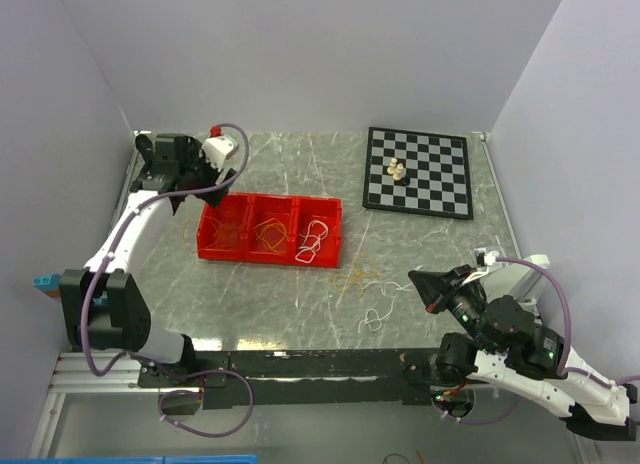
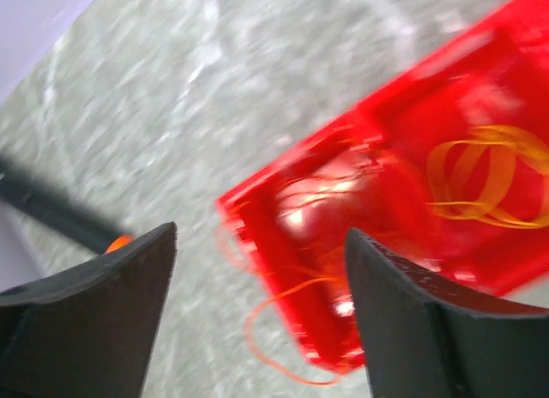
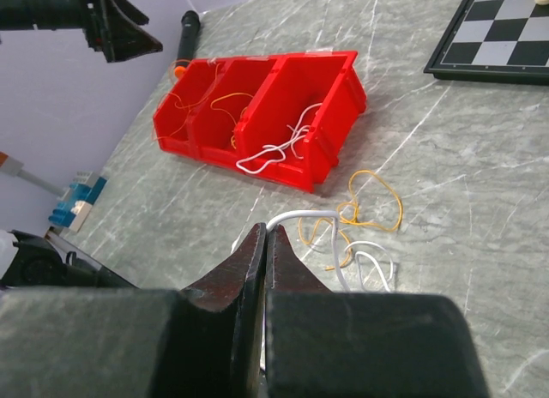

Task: Untangle the cables

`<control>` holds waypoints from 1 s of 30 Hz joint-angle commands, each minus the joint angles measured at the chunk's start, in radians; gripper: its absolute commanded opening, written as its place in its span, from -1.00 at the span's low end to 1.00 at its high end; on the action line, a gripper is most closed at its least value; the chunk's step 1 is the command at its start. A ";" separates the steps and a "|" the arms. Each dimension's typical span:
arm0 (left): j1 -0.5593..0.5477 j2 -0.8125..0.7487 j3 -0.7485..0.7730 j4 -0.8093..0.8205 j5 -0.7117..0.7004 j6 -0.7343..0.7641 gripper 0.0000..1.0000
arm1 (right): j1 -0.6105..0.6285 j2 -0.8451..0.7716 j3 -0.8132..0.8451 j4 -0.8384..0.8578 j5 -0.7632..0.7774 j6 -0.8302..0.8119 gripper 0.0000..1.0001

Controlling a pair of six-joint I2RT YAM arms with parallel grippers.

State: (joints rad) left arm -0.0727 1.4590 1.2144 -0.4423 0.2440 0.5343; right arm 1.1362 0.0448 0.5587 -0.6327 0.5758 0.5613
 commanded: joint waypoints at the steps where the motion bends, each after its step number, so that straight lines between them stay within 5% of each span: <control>1: -0.123 -0.068 -0.054 -0.090 0.140 -0.030 0.54 | 0.007 0.020 0.007 0.048 0.007 0.006 -1.00; 7: -0.145 -0.036 -0.125 -0.110 0.117 0.013 -0.06 | 0.005 0.018 0.017 0.027 0.012 0.012 -1.00; 10: -0.101 -0.014 -0.098 -0.148 0.141 0.045 -0.18 | 0.005 0.009 0.020 0.022 0.015 0.012 -1.00; 22: -0.058 -0.006 -0.099 -0.222 0.189 0.171 0.04 | 0.005 0.036 0.029 0.036 0.009 -0.001 -1.00; 30: -0.039 0.024 -0.098 -0.208 0.159 0.228 -0.05 | 0.005 0.046 0.040 0.036 0.010 -0.006 -1.00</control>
State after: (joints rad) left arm -0.1242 1.4658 1.1015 -0.6449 0.3878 0.6991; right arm 1.1362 0.0666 0.5587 -0.6281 0.5766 0.5636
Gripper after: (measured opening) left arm 0.491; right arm 0.012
